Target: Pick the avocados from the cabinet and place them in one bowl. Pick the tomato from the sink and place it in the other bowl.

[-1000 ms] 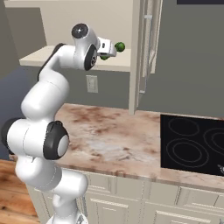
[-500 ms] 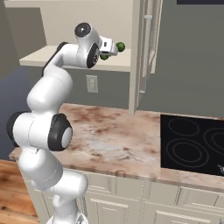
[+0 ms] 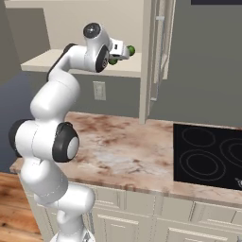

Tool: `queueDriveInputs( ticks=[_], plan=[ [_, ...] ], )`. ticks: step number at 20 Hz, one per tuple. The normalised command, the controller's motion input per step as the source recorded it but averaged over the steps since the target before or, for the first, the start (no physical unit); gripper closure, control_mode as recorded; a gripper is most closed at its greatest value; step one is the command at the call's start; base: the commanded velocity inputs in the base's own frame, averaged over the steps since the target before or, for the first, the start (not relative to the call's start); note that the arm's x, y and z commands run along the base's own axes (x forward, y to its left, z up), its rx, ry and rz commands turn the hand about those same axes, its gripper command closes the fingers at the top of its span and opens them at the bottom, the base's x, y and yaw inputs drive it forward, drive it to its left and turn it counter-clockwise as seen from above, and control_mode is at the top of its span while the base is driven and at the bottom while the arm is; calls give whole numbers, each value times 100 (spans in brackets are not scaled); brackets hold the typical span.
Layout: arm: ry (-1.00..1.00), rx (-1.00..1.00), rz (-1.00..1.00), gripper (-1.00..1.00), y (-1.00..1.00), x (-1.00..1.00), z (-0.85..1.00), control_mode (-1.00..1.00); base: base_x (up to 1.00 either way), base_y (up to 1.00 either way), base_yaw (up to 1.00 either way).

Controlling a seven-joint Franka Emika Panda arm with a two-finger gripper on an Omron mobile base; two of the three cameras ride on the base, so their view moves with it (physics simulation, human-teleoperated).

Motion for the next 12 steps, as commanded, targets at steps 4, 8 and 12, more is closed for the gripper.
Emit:
queueDriveInputs(
  ticks=[4, 8, 12],
  plan=[
    [0, 0, 0, -100, -6, 1, -1, -100, 0, 0, 0],
    [0, 0, 0, -100, 0, 0, 0, -100, 0, 0, 0],
    [0, 0, 0, -100, 0, 6, -2, -100, 0, 0, 0]
  ],
)
